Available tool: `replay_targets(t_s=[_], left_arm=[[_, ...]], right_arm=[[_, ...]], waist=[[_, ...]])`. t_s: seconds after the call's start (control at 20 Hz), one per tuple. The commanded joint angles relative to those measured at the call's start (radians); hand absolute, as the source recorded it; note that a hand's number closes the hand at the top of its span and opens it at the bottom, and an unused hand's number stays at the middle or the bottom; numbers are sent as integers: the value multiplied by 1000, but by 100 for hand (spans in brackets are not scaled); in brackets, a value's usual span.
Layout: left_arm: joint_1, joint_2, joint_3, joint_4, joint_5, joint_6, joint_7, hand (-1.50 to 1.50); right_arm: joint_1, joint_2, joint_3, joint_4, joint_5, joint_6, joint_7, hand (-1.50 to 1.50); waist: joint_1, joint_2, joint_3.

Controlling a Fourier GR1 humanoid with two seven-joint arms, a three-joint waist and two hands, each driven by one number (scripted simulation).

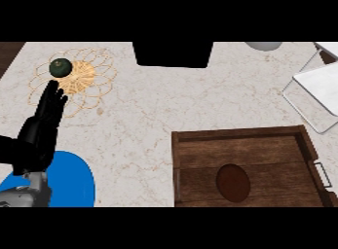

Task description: Pick the tomato from the tray and place it in the tiered shelf

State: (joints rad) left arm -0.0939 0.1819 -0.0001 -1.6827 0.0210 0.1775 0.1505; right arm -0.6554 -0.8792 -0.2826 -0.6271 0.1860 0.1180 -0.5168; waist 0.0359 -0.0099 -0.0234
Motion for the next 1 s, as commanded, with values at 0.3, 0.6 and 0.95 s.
replay_targets(t_s=[0.3, 0.6, 0.95], left_arm=[[-35, 20, 15, -8, 17, -24, 40, 0], [-31, 13, 21, -17, 11, -9, 37, 0], [-8, -20, 6, 4, -6, 9, 17, 0]], right_arm=[[-97, 51, 31, 181, 31, 69, 63, -150], [-127, 34, -15, 238, -1, 121, -30, -150], [-226, -24, -123, 339, -88, 188, 5, -150]], waist=[[20, 27, 26], [9, 24, 27], [8, 24, 26]])
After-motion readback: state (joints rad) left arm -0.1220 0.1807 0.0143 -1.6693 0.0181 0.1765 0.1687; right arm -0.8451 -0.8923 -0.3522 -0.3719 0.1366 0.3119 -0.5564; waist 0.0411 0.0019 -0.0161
